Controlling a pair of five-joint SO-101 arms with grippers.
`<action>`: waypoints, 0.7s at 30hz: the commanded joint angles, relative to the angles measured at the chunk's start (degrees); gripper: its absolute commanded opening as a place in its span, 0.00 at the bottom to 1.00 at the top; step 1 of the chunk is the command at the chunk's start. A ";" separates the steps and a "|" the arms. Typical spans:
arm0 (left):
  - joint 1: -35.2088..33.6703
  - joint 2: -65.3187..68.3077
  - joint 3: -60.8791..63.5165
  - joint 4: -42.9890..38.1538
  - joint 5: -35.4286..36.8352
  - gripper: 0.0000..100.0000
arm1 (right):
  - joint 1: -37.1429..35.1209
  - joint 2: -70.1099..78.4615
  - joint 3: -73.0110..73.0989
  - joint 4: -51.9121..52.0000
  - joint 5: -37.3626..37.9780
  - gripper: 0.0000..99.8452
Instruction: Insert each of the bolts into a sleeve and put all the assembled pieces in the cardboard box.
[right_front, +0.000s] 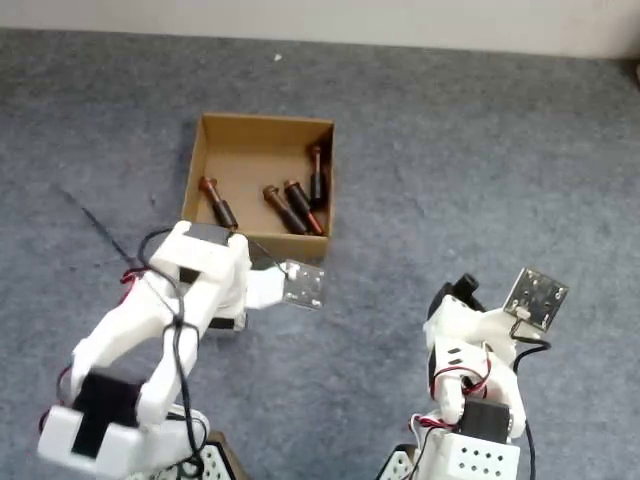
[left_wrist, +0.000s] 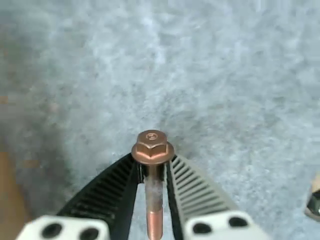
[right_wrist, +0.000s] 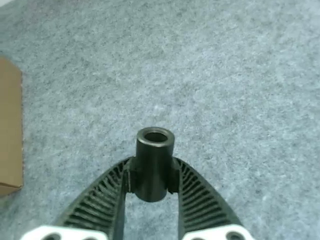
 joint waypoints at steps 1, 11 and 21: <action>0.75 -12.88 -1.01 2.64 8.26 0.01 | -0.31 -1.10 6.29 0.13 -0.18 0.00; 0.75 -31.25 -1.01 2.64 28.57 0.01 | -0.22 -1.10 6.29 0.22 -0.18 0.00; 0.22 -43.38 -0.92 2.73 53.71 0.01 | -0.22 -1.10 6.29 0.22 -0.18 0.00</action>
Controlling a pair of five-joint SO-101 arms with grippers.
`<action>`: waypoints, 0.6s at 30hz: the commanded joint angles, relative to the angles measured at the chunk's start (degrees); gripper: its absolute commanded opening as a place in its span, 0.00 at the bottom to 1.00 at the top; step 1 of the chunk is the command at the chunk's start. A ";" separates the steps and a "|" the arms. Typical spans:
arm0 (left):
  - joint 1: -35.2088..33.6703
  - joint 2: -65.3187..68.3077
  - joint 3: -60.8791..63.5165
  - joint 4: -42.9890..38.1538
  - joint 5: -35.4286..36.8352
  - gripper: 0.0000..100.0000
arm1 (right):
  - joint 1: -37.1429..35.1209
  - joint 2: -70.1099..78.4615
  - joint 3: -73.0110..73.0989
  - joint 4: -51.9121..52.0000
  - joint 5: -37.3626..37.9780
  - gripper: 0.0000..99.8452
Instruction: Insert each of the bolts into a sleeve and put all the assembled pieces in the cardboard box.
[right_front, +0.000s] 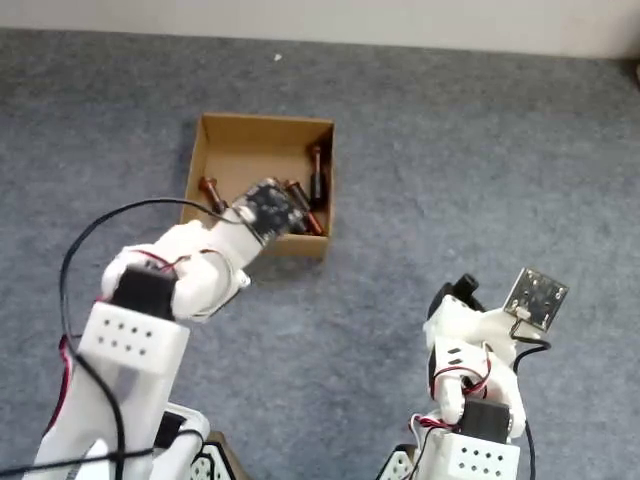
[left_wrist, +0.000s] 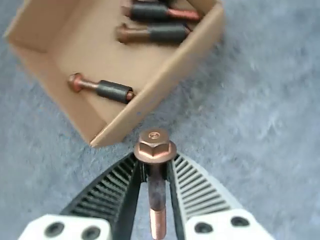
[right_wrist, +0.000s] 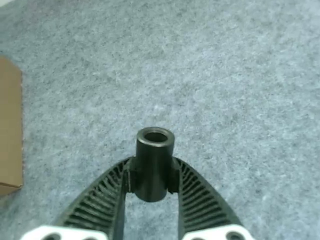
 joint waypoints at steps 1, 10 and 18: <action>0.22 -6.73 -0.84 0.53 10.73 0.01 | -0.22 -1.10 6.29 0.22 -0.18 0.00; 0.04 -26.24 10.33 -5.36 21.36 0.01 | -0.31 -1.27 6.29 0.22 -0.53 0.00; -3.91 -45.93 23.52 -15.21 35.25 0.01 | -0.48 -1.45 6.29 0.13 -0.62 0.00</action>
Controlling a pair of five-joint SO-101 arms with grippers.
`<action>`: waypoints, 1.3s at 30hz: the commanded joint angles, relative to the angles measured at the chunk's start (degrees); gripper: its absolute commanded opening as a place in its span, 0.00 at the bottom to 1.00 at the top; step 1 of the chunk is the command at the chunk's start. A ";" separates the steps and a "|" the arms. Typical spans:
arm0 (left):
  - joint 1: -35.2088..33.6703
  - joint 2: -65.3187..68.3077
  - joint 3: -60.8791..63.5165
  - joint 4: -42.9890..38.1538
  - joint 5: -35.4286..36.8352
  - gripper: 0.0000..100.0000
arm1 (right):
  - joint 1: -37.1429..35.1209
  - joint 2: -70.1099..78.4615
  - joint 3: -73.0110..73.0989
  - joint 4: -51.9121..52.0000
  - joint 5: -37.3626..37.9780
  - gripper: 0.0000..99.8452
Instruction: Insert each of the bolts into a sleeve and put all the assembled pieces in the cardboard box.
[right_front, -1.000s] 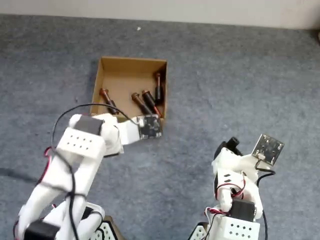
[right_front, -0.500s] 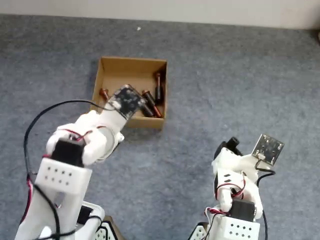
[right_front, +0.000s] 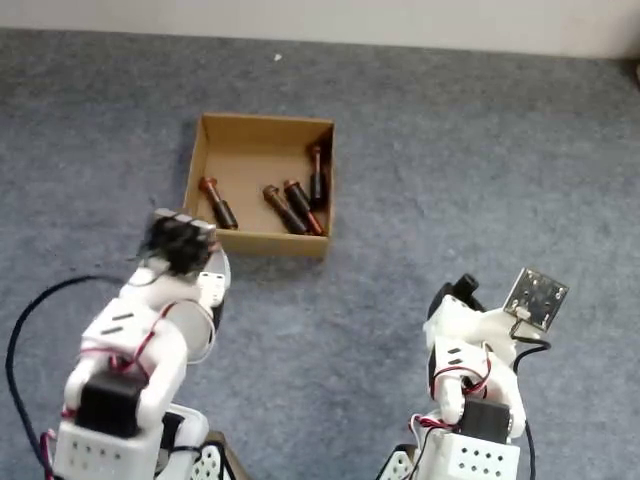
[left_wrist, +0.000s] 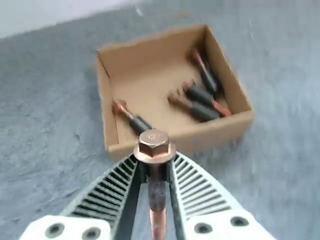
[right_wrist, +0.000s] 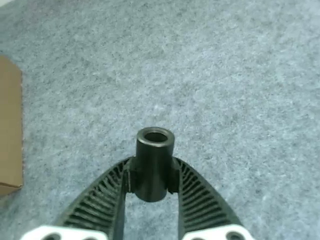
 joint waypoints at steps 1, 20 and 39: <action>-2.07 -10.86 5.85 -6.59 8.53 0.01 | -0.48 -1.45 6.29 -0.13 -0.62 0.00; 2.24 -20.26 23.43 -33.23 24.18 0.01 | -31.78 -1.54 6.29 -16.04 -0.18 0.00; 20.00 -20.18 16.13 -33.41 24.00 0.01 | -43.21 -1.54 6.29 -16.57 27.25 0.00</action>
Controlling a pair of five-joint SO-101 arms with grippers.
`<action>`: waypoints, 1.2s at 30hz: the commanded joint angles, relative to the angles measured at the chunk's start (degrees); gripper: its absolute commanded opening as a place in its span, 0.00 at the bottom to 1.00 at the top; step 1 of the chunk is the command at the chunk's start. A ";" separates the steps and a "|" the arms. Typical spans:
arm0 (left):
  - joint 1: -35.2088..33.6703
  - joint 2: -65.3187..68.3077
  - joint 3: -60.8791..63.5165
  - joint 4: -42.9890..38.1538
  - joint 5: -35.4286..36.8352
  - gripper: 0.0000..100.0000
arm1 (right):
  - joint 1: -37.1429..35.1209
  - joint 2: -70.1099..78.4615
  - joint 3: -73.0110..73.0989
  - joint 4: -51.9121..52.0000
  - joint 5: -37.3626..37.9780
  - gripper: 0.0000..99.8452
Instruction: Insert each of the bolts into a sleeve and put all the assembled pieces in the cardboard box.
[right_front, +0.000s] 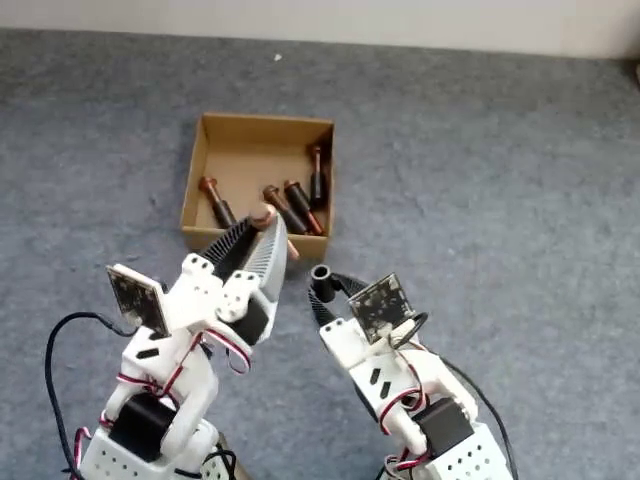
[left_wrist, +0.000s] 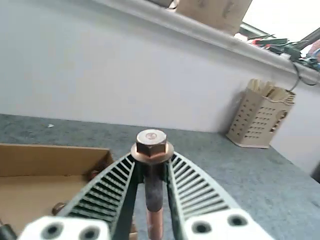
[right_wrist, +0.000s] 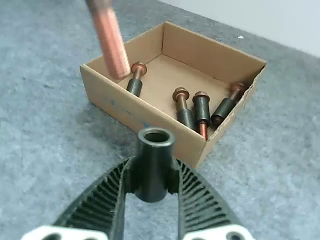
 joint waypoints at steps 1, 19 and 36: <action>5.49 -0.31 -5.93 4.31 0.26 0.01 | -0.66 -1.45 6.29 -1.63 4.22 0.00; 2.24 -0.31 -6.55 5.45 0.44 0.01 | -5.93 -1.45 6.02 -10.24 8.79 0.00; 1.01 -0.40 -9.80 5.89 0.44 0.01 | -5.67 -1.45 6.02 -10.24 8.79 0.00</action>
